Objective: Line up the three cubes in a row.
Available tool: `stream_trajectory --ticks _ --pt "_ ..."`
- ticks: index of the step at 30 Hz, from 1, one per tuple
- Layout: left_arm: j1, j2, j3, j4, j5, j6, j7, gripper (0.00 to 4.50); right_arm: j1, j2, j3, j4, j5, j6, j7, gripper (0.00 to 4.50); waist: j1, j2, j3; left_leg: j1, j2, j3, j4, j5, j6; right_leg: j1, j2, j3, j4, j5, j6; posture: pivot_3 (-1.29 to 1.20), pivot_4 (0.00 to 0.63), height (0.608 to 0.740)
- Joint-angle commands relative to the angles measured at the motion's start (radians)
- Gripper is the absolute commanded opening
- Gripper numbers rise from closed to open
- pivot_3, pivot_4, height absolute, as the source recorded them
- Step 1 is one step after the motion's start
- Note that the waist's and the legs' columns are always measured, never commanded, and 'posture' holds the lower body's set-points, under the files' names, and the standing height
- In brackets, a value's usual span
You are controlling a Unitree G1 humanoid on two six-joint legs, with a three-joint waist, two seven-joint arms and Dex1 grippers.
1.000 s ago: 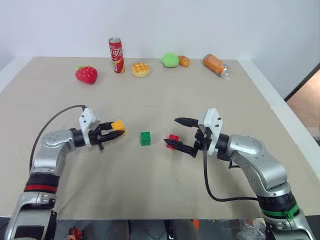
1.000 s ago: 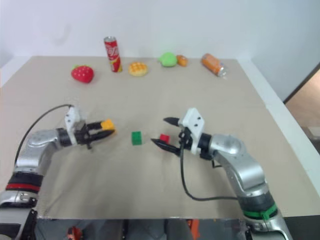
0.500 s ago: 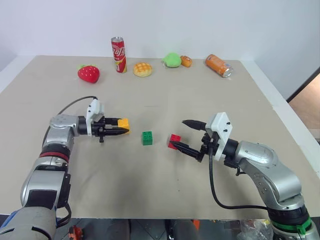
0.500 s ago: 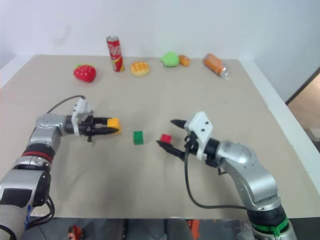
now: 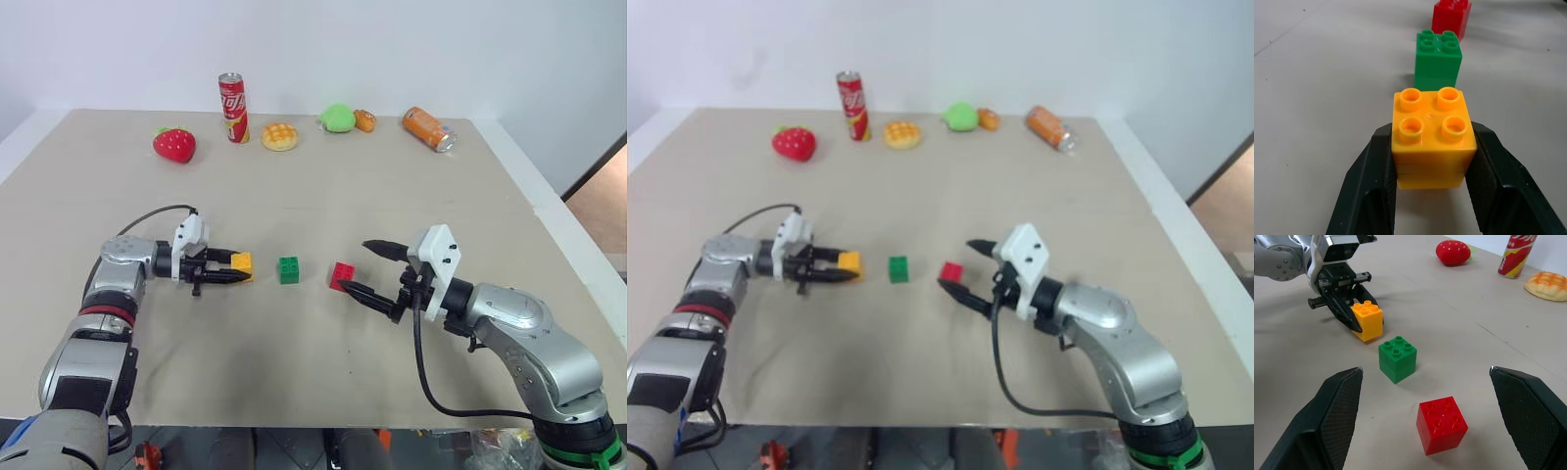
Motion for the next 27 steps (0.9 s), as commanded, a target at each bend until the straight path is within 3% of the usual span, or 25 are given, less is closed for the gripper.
stream_trajectory --ticks 1,19,21,27 --pt "-0.001 0.014 -0.006 0.003 -0.01 -0.025 -0.015 1.33 -0.012 -0.011 -0.035 -0.05 0.02 -0.004 -0.006 4.33 0.0 0.0 0.0 0.0 0.0 0.0 0.0 0.0 0.0 0.0 0.0 0.0 0.0 0.0 0.0 0.0 0.15 0.74" --pt "-0.039 -0.019 -0.029 0.065 0.003 -0.067 -0.015 1.33 0.001 -0.028 -0.044 -0.067 0.034 0.007 -0.025 4.33 0.001 0.0 0.0 0.0 0.0 0.0 0.001 0.0 0.0 0.001 0.0 0.0 0.0 0.0 0.0 0.0 0.15 0.74" --pt "-0.043 -0.032 -0.008 0.079 0.009 -0.081 -0.012 2.38 0.002 -0.029 -0.045 -0.068 0.035 0.007 -0.027 4.33 0.001 0.0 0.0 0.0 0.0 0.0 0.001 0.0 0.0 0.001 0.0 0.0 0.0 0.001 0.001 0.0 0.15 0.74" --pt "-0.043 -0.046 0.046 0.072 0.005 -0.099 0.007 4.41 -0.009 -0.029 -0.042 -0.057 0.037 0.004 -0.023 4.33 0.001 0.0 0.0 0.0 0.0 0.0 0.001 0.0 0.0 0.001 0.0 0.0 0.0 0.001 0.001 0.0 0.15 0.74"
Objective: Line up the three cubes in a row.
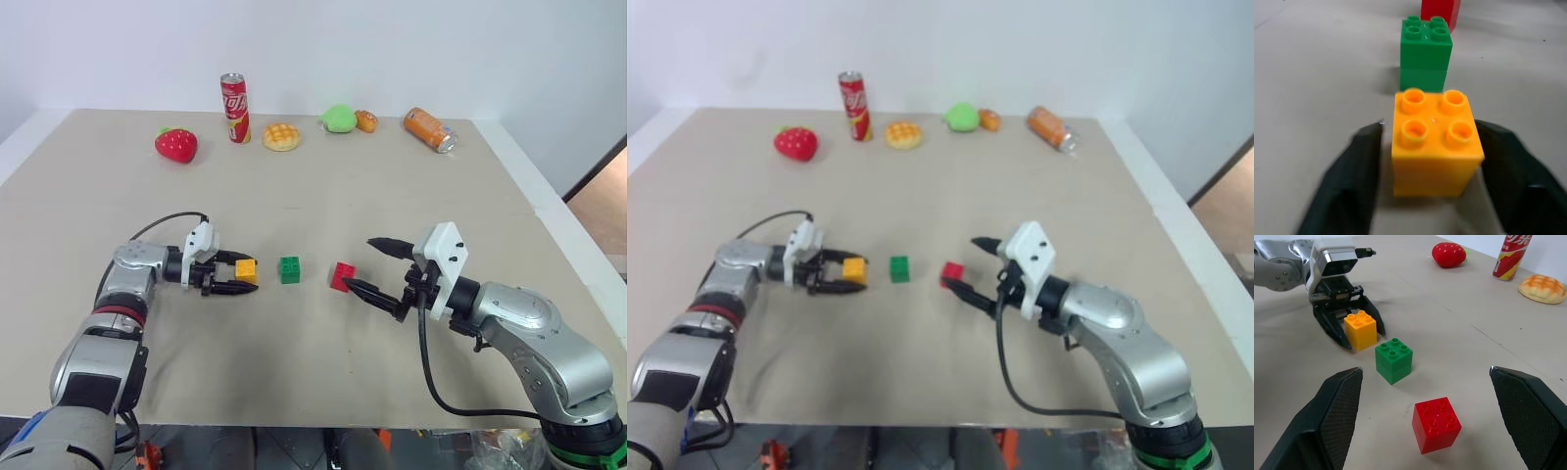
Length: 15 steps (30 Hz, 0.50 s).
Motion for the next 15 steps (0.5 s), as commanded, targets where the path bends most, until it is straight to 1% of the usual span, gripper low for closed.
stream_trajectory --ticks 1,4,9,11,15 --pt "-0.012 0.013 0.053 -0.03 -0.014 -0.028 0.003 4.46 -0.021 -0.006 -0.02 -0.03 0.013 -0.009 0.003 4.33 0.0 0.0 0.0 0.0 0.0 0.0 0.0 0.0 0.0 0.0 0.0 0.0 0.0 0.0 0.0 0.0 0.15 0.74" --pt "0.016 0.032 0.073 -0.073 -0.027 -0.022 -0.015 4.46 -0.036 -0.001 -0.012 -0.013 0.012 -0.017 0.012 4.33 -0.002 0.0 0.0 0.0 0.0 0.0 0.0 0.0 0.0 0.0 0.0 0.0 0.0 0.0 0.0 0.0 0.15 0.74" --pt "0.096 0.097 0.057 -0.172 -0.057 -0.011 -0.019 4.46 -0.062 0.008 0.0 0.016 0.013 -0.029 0.033 4.33 -0.004 0.0 0.0 0.001 0.001 0.0 -0.001 0.0 0.0 0.0 0.001 0.0 0.0 0.0 0.0 0.0 0.15 0.74" --pt "0.127 0.124 0.077 -0.221 -0.082 0.026 -0.019 4.46 -0.072 0.012 0.004 0.029 0.014 -0.035 0.045 4.33 -0.002 0.0 0.0 0.001 0.001 0.0 -0.001 0.0 0.0 0.0 0.001 0.0 0.001 0.0 -0.001 0.0 0.15 0.74" --pt "0.179 0.146 0.131 -0.321 -0.125 0.074 0.001 4.46 -0.084 0.016 0.012 0.045 0.013 -0.045 0.062 4.33 0.0 0.0 0.0 0.001 0.001 0.0 0.0 0.0 0.0 0.0 0.001 0.0 0.001 0.0 -0.001 0.0 0.15 0.74"
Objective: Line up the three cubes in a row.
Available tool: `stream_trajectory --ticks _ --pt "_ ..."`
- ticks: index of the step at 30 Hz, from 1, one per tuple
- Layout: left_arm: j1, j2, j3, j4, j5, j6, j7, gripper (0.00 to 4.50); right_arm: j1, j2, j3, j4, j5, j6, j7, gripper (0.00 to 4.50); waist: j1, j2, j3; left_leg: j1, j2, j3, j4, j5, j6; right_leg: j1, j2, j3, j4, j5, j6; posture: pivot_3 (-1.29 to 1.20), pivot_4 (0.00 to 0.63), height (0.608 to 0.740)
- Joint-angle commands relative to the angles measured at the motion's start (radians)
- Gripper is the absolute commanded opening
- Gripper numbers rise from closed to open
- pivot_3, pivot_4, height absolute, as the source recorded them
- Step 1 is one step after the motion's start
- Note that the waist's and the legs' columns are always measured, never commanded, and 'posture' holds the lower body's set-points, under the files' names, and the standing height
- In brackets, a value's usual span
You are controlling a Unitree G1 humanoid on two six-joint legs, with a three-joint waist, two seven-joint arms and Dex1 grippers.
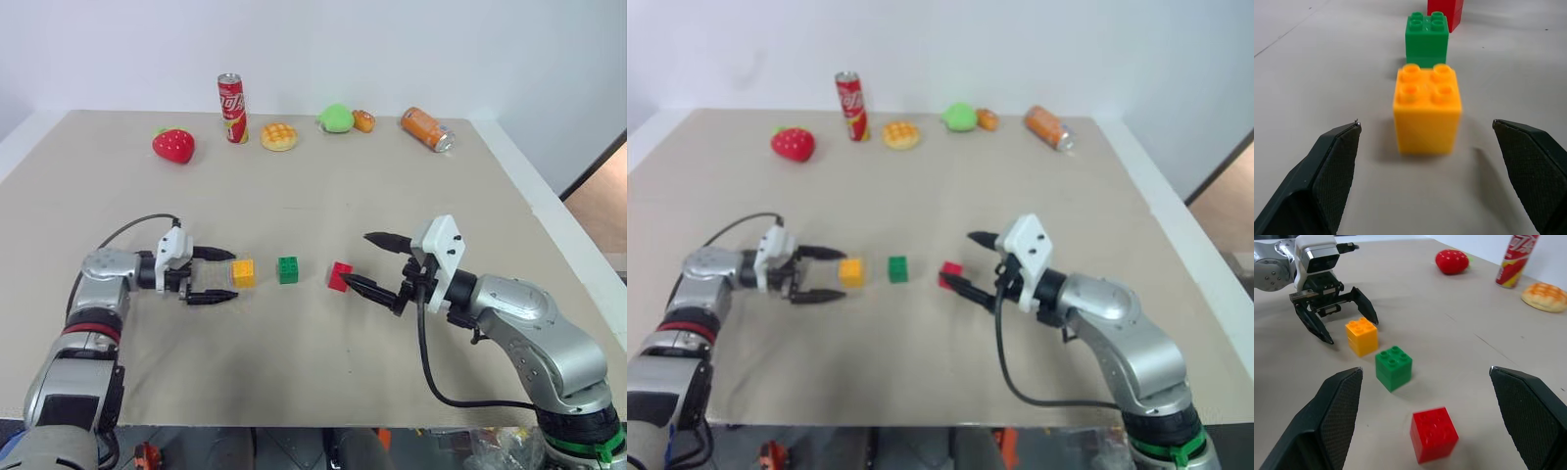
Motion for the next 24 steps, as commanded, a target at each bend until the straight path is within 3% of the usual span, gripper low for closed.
stream_trajectory --ticks 1,6,12,17,24 --pt "0.03 0.028 0.073 -0.127 -0.061 0.051 0.029 4.46 -0.021 0.005 -0.008 0.001 0.014 -0.028 0.019 4.33 0.002 0.0 0.0 0.0 0.0 0.0 0.0 0.0 0.0 0.0 0.0 0.0 0.0 0.0 0.0 0.0 0.15 0.74" --pt "0.115 0.074 0.149 -0.276 -0.091 0.162 0.163 4.46 -0.029 0.007 -0.004 0.015 0.005 -0.041 0.03 4.33 -0.001 0.0 0.0 0.0 0.0 0.0 0.0 0.0 0.0 0.0 0.0 0.0 0.0 0.0 0.0 0.0 0.15 0.74" --pt "0.225 0.07 0.304 -0.526 -0.166 0.59 0.615 4.46 -0.058 0.036 -0.023 0.096 -0.066 -0.09 -0.042 4.33 -0.003 0.0 0.0 0.002 0.002 0.0 0.0 0.0 0.0 0.0 0.001 0.0 0.002 0.0 0.0 0.0 0.15 0.74" --pt "0.382 -0.067 0.474 -0.781 -0.247 0.748 1.001 4.46 -0.15 0.11 -0.184 0.373 -0.113 -0.127 -0.243 4.33 -0.002 0.0 0.0 0.006 0.001 0.002 0.0 0.001 -0.001 0.004 0.0 0.001 0.001 0.002 0.0 0.0 0.15 0.74" --pt "0.522 -0.227 0.544 -1.017 -0.298 0.783 1.25 4.46 -0.147 0.212 -0.231 0.57 -0.186 -0.201 -0.4 4.33 0.002 0.0 0.0 0.006 0.002 0.001 -0.001 0.001 -0.001 0.004 0.002 0.002 0.001 0.001 -0.001 0.0 0.15 0.74"
